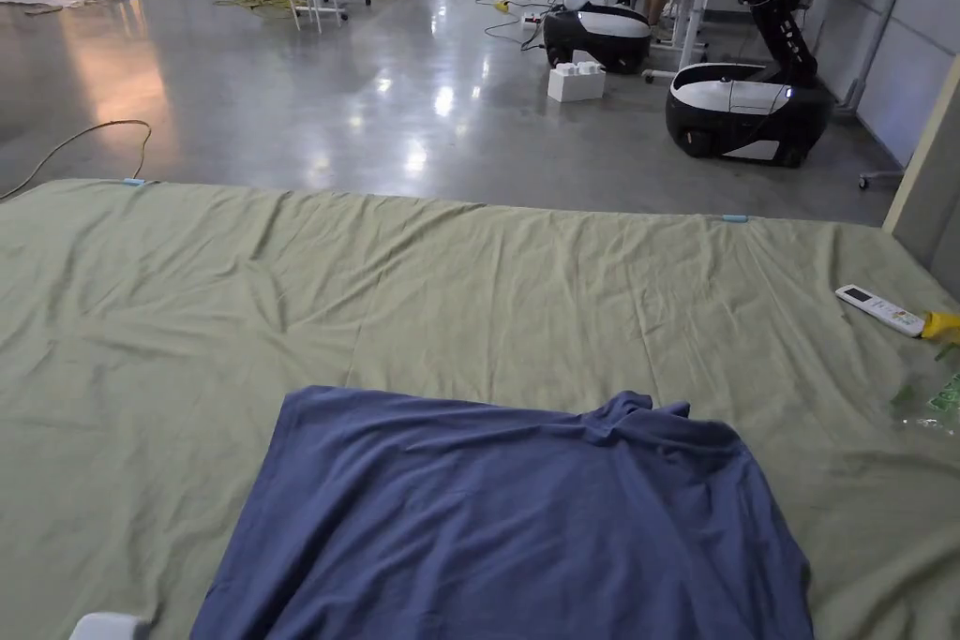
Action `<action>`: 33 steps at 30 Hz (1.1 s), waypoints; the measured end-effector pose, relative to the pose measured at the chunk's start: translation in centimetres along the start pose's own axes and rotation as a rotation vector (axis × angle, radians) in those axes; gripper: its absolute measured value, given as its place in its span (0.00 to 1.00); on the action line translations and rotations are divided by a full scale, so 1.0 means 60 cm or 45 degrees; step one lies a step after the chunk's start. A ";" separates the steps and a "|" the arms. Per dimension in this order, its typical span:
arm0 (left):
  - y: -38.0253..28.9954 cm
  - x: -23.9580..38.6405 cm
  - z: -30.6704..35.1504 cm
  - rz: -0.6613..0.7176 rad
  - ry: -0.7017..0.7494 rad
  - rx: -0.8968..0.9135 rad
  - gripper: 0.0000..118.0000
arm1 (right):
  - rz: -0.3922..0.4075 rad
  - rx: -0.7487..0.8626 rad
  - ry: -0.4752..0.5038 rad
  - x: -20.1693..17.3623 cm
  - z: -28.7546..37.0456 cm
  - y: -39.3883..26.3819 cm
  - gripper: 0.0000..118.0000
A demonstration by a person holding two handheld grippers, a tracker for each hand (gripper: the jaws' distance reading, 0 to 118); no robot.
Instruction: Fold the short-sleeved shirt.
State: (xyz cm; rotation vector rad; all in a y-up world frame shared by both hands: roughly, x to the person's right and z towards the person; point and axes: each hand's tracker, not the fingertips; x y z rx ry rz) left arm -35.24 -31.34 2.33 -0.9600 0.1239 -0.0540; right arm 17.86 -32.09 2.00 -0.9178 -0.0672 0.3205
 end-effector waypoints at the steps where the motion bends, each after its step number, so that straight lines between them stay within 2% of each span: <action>1: 0.007 -0.005 0.012 0.038 -0.026 0.059 0.57 | -0.046 0.056 0.012 0.003 0.011 0.004 0.51; 3: 0.022 -0.006 0.038 0.122 -0.086 0.179 0.57 | -0.099 0.134 0.028 0.006 0.028 0.017 0.56; 4: 0.032 -0.006 0.047 0.160 -0.108 0.226 0.57 | -0.121 0.176 0.035 0.005 0.035 0.026 0.66; 6: 0.060 0.010 0.082 0.202 -0.137 0.339 0.59 | -0.177 0.294 0.048 -0.001 0.052 0.050 0.77; 10: 0.110 0.046 0.110 0.185 -0.112 0.549 0.59 | -0.248 0.563 0.070 -0.023 0.084 0.101 0.77; 14: 0.147 0.087 0.126 0.181 -0.098 0.720 0.58 | -0.338 0.839 0.022 -0.050 0.116 0.146 0.76; 15: 0.153 0.099 0.132 0.183 -0.101 0.763 0.57 | -0.346 0.920 -0.001 -0.056 0.126 0.155 0.75; 17: 0.163 0.127 0.146 0.152 -0.097 0.858 0.49 | -0.343 1.007 -0.025 -0.069 0.138 0.171 0.58; 18: 0.165 0.131 0.146 0.126 -0.081 0.900 0.42 | -0.324 1.080 -0.058 -0.074 0.148 0.178 0.44; 19: 0.168 0.142 0.152 0.103 -0.061 0.935 0.29 | -0.303 1.141 -0.094 -0.079 0.157 0.184 0.24; 20: 0.171 0.151 0.157 0.089 -0.047 0.958 0.15 | -0.331 1.117 -0.064 -0.082 0.155 0.188 0.13; 21: 0.173 0.159 0.163 0.078 -0.034 0.990 0.09 | -0.330 1.131 -0.064 -0.084 0.159 0.194 0.10; 23: 0.174 0.158 0.157 0.078 -0.015 1.036 0.04 | -0.345 1.166 -0.048 -0.085 0.163 0.198 0.03; 33: 0.157 0.162 0.165 0.118 0.025 1.035 0.00 | -0.327 1.172 -0.047 -0.094 0.158 0.188 0.00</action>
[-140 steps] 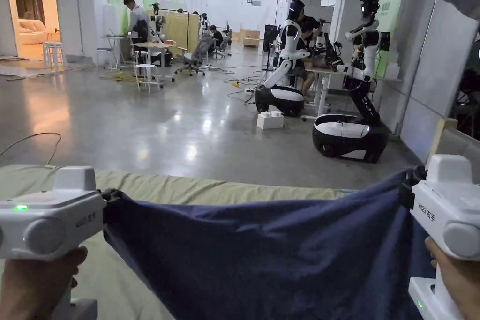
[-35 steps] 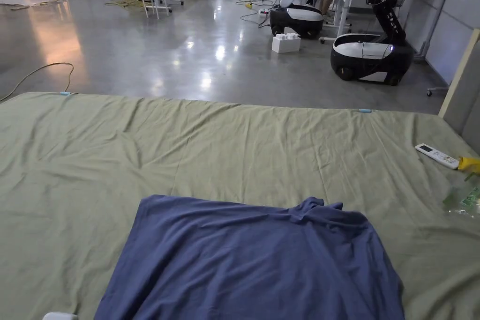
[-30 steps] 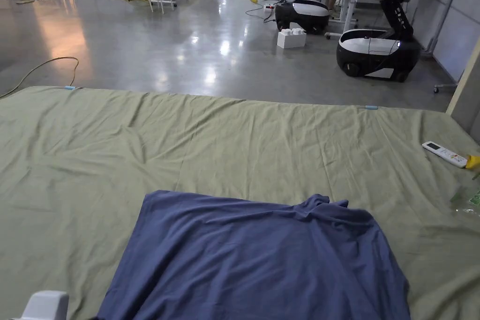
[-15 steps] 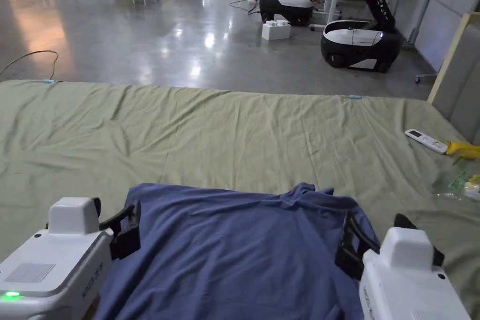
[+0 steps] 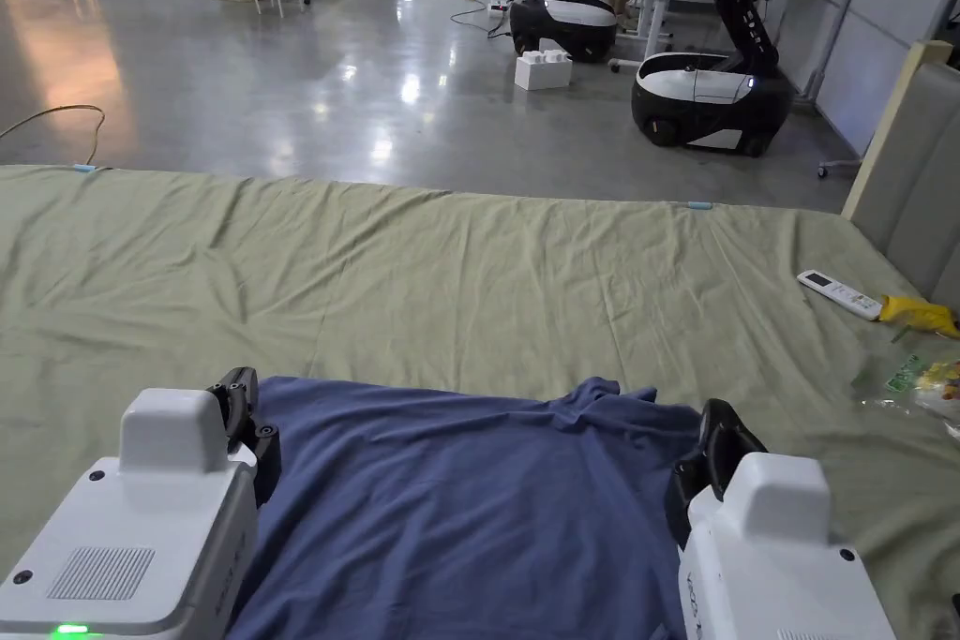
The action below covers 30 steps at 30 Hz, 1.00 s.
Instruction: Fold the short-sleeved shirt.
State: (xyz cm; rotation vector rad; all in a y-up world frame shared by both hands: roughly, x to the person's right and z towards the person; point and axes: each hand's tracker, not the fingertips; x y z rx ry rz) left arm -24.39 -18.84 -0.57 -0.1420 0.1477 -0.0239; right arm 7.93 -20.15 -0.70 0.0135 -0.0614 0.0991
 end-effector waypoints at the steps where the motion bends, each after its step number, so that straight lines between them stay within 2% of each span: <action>1: 0.000 -0.001 -0.002 0.004 -0.005 0.002 0.00 | -0.003 -0.001 0.001 0.001 0.000 0.000 0.00; 7: 0.003 -0.016 0.006 -0.013 -0.024 -0.062 0.00 | 0.008 -0.026 0.009 0.006 -0.006 -0.006 0.00; 11: -0.019 -0.068 0.007 0.007 -0.066 -0.277 0.00 | 0.007 -0.069 0.015 0.013 -0.008 -0.019 0.00; 16: -0.071 -0.152 0.016 0.073 -0.003 -0.614 0.00 | 0.021 -0.136 0.025 0.018 -0.009 -0.047 0.00; 21: -0.127 -0.185 0.017 0.126 0.019 -0.883 0.00 | 0.011 -0.204 0.037 0.016 -0.013 -0.070 0.00; 24: -0.157 -0.192 0.000 0.238 0.019 -0.995 0.02 | 0.012 -0.232 0.052 0.011 -0.013 -0.077 0.00; 28: -0.192 -0.183 -0.023 0.293 0.036 -1.103 0.52 | 0.028 -0.251 0.066 0.010 -0.012 -0.085 0.00; 30: -0.207 -0.174 -0.027 0.283 0.079 -1.137 0.59 | 0.030 -0.264 0.064 0.011 -0.012 -0.089 0.00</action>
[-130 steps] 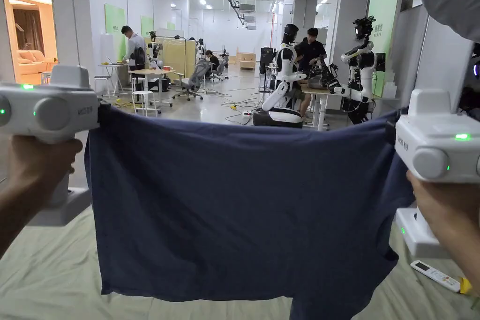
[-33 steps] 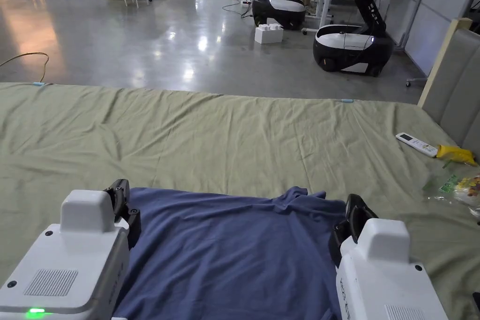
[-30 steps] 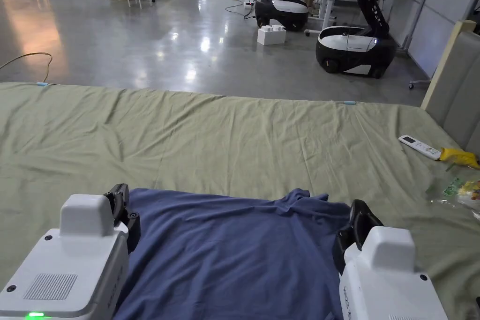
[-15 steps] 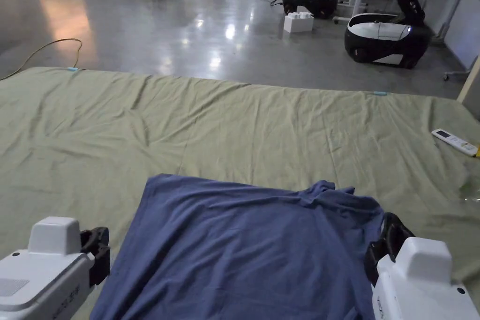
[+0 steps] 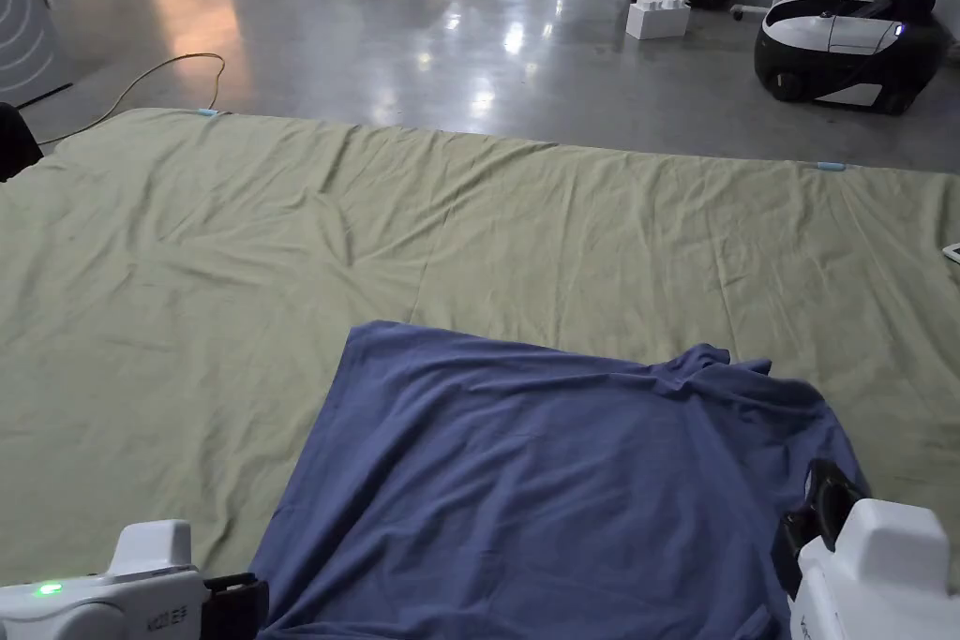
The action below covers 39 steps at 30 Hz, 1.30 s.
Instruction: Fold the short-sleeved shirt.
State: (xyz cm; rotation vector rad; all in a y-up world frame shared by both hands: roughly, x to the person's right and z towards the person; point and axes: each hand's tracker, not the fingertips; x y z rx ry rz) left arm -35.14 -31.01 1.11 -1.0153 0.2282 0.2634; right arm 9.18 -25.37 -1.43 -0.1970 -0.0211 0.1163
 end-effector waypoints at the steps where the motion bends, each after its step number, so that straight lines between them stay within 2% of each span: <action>1: -0.002 0.003 -0.013 -0.007 0.036 -0.030 0.59 | 0.000 -0.005 0.000 0.002 0.001 -0.002 0.00; 4: -0.018 0.009 -0.032 -0.034 0.103 -0.112 0.59 | -0.003 -0.026 -0.006 0.005 0.001 -0.008 0.00; 8: -0.032 0.031 -0.017 -0.084 0.135 -0.073 0.56 | -0.001 -0.047 -0.007 0.009 0.005 -0.015 0.00; 9: -0.033 0.037 -0.015 -0.094 0.137 -0.075 0.52 | 0.001 -0.051 -0.008 0.009 0.006 -0.017 0.00; 12: -0.034 0.039 -0.022 -0.161 0.097 -0.071 0.27 | -0.007 -0.064 -0.003 0.008 0.007 -0.021 0.00; 13: -0.035 0.043 -0.022 -0.211 0.085 -0.068 0.15 | -0.006 -0.070 0.000 0.007 0.007 -0.023 0.00; 14: -0.036 0.044 -0.021 -0.235 0.066 -0.067 0.11 | -0.007 -0.075 0.003 0.007 0.007 -0.025 0.00; 22: -0.025 0.008 0.025 -0.130 -0.033 0.028 0.07 | 0.031 -0.159 0.020 0.038 0.022 -0.037 0.01; 26: -0.025 -0.003 0.036 -0.099 -0.077 0.057 0.07 | 0.029 -0.342 0.017 0.074 0.026 -0.048 0.01; 27: -0.025 -0.007 0.023 -0.091 -0.086 0.061 0.07 | -0.007 -0.443 0.026 0.083 0.026 -0.057 0.01; 28: -0.025 -0.006 0.020 -0.099 -0.085 0.062 0.07 | 0.002 -0.469 -0.022 0.096 0.029 -0.061 0.01; 29: -0.027 -0.004 0.016 -0.113 -0.078 0.063 0.07 | -0.010 -0.541 -0.023 0.106 0.031 -0.070 0.05; 30: -0.028 -0.003 0.012 -0.124 -0.070 0.065 0.07 | -0.016 -0.612 -0.031 0.118 0.033 -0.079 0.14; 31: -0.029 0.008 0.014 -0.135 -0.056 0.070 0.07 | -0.032 -0.670 -0.038 0.130 0.036 -0.091 0.31; 33: -0.032 0.015 0.008 -0.148 -0.041 0.065 0.07 | -0.038 -0.765 -0.037 0.149 0.041 -0.110 0.47; 37: -0.040 0.020 -0.001 -0.166 -0.025 0.053 0.07 | -0.020 -0.888 -0.086 0.170 0.048 -0.152 0.54; 39: -0.043 0.022 0.003 -0.167 -0.023 0.049 0.07 | -0.065 -0.936 -0.065 0.177 0.045 -0.169 0.57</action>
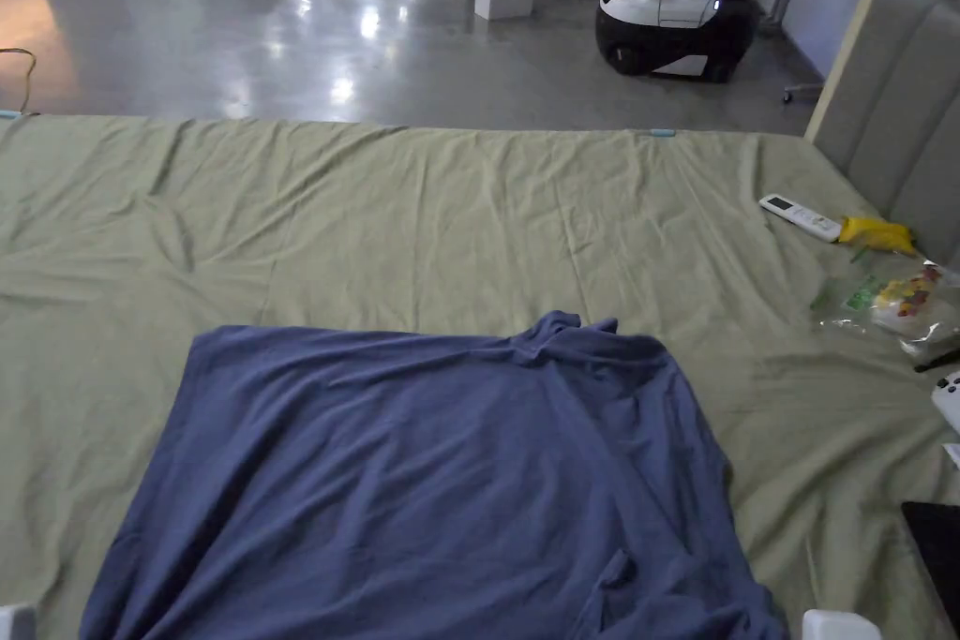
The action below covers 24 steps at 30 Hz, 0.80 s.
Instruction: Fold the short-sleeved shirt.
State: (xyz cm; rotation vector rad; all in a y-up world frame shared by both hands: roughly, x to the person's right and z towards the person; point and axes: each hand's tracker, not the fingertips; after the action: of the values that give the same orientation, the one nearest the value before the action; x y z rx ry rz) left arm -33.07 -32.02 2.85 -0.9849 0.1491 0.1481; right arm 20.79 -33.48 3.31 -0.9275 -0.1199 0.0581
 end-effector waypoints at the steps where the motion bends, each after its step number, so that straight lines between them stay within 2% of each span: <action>1: -0.001 0.001 0.000 0.001 -0.001 -0.002 0.07 | -0.028 -0.021 0.030 0.003 -0.008 -0.005 0.57; 3: -0.002 0.003 0.000 0.000 -0.001 -0.006 0.07 | -0.088 -0.054 0.064 0.003 -0.023 -0.009 0.57; 6: -0.004 -0.012 -0.013 -0.003 -0.004 -0.007 0.07 | -0.086 -0.082 0.088 -0.005 -0.052 -0.008 0.56; 9: -0.004 -0.004 -0.009 -0.004 0.001 -0.010 0.07 | -0.061 -0.097 0.090 -0.014 -0.073 -0.004 0.45; 12: -0.004 0.002 -0.003 0.001 0.001 -0.010 0.07 | 0.023 -0.083 0.101 -0.026 -0.061 0.003 0.18; 13: -0.005 0.004 -0.002 0.000 0.001 -0.008 0.07 | 0.062 -0.068 0.082 -0.029 -0.058 0.003 0.15; 15: -0.007 0.005 -0.002 0.003 -0.008 -0.010 0.07 | 0.140 -0.079 0.062 -0.029 -0.052 0.004 0.13; 18: -0.010 -0.010 -0.013 0.011 -0.015 -0.007 0.07 | 0.151 -0.074 0.042 -0.025 -0.030 0.001 0.08; 19: -0.010 -0.011 -0.012 0.019 -0.028 -0.004 0.07 | 0.218 -0.067 0.001 -0.029 -0.021 -0.001 0.08; 24: -0.011 -0.008 -0.008 0.024 -0.055 0.007 0.07 | 0.265 -0.056 -0.049 -0.029 0.013 -0.007 0.07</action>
State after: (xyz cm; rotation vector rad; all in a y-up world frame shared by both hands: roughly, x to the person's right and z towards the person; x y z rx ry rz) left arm -33.44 -32.80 3.22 -0.9741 0.1188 0.1860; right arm 18.94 -33.29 3.96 -0.9809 -0.0600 0.2669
